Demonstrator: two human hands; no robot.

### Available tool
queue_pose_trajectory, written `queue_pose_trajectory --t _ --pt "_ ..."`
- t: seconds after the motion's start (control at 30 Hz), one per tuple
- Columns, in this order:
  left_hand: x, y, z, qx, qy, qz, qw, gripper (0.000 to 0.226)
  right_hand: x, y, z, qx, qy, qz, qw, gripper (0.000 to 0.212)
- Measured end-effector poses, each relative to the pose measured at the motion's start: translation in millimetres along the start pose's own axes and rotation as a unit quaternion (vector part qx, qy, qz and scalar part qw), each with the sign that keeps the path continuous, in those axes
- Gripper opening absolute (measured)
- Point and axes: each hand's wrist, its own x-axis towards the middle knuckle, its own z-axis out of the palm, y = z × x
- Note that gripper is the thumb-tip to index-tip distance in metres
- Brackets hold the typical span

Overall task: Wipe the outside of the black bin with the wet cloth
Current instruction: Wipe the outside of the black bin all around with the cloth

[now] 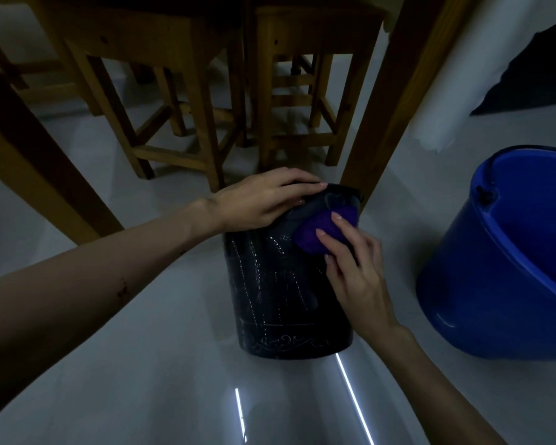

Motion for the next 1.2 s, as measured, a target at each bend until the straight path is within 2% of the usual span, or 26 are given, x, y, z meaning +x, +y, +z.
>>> queue_pose_trajectory --t 0.17,0.3,0.67,0.73,0.87,0.93,0.97,1.07,1.2 --pt "0 0 1 -0.024 0.012 0.002 1.000 0.045 -2 -2 8 0.021 -0.011 0.041 0.999 0.040" --pt "-2 1 0 -0.028 0.013 0.001 1.000 0.046 -2 -8 11 0.032 -0.011 0.037 0.999 0.036" --pt "-2 4 5 -0.035 0.041 -0.026 0.998 0.044 -56 -22 14 0.007 -0.048 -0.057 0.997 0.038" --pt "-1 6 6 -0.038 0.048 -0.031 0.998 0.044 -72 -24 14 -0.010 -0.065 -0.076 0.995 0.042" --pt "2 9 5 -0.054 0.043 -0.039 0.997 0.046 -93 -22 11 -0.038 -0.093 -0.106 0.989 0.068" --pt "4 9 2 -0.070 0.030 -0.069 0.995 0.048 -93 -18 5 -0.038 -0.106 -0.102 0.988 0.073" --pt "4 9 -2 -0.085 0.029 -0.098 0.991 0.049 -88 -17 2 -0.033 -0.102 -0.093 0.990 0.071" --pt "3 6 -14 -0.116 0.031 -0.148 0.982 0.046 -64 -13 -6 -0.012 -0.031 -0.044 0.998 0.039" --pt "-1 5 -17 -0.168 -0.049 -0.150 0.973 0.046 -24 -3 -7 -0.002 0.027 0.018 0.999 0.037"
